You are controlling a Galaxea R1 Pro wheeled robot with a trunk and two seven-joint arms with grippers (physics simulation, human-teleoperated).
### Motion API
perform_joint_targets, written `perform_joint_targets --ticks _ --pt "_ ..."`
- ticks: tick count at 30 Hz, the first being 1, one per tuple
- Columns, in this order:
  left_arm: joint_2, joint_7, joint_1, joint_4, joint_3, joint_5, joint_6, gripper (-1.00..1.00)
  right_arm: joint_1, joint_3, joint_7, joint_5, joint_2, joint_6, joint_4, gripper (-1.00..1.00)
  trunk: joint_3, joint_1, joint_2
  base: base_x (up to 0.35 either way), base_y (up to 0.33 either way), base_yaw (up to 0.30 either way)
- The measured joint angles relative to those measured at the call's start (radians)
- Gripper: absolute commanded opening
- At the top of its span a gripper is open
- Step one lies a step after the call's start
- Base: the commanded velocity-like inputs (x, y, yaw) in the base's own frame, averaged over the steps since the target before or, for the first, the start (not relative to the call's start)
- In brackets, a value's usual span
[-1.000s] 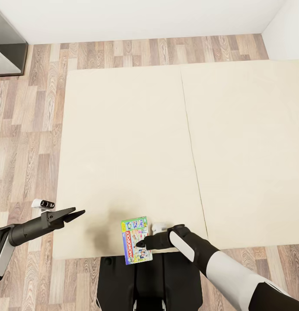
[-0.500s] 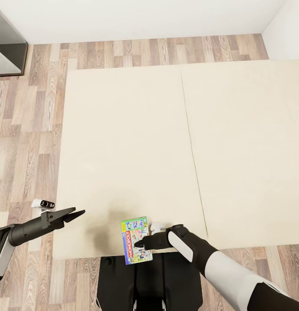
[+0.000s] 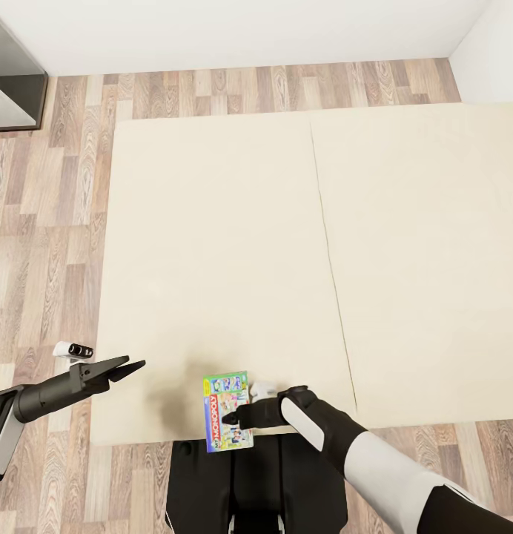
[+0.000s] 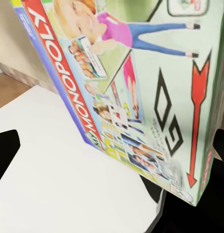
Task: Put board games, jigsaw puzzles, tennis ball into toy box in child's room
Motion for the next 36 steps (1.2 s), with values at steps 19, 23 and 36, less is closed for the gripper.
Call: perform_joint_targets --ticks 19,23,36 --pt "0.002 0.0 0.0 0.001 0.001 0.0 0.0 1.0 0.0 0.002 -0.001 0.008 0.058 -0.048 0.001 1.0 0.0 0.0 0.0 0.0 0.0 0.0" --pt "0.002 0.0 0.0 0.001 0.001 0.0 0.0 1.0 0.0 0.002 -0.001 0.008 0.067 -0.062 0.001 1.0 0.0 0.0 0.0 0.0 0.0 0.0" --pt "0.006 0.0 0.0 0.002 0.035 0.001 0.002 1.0 0.0 0.004 -0.001 0.012 0.092 -0.089 0.005 1.0 0.0 0.0 0.0 0.0 0.0 0.0"
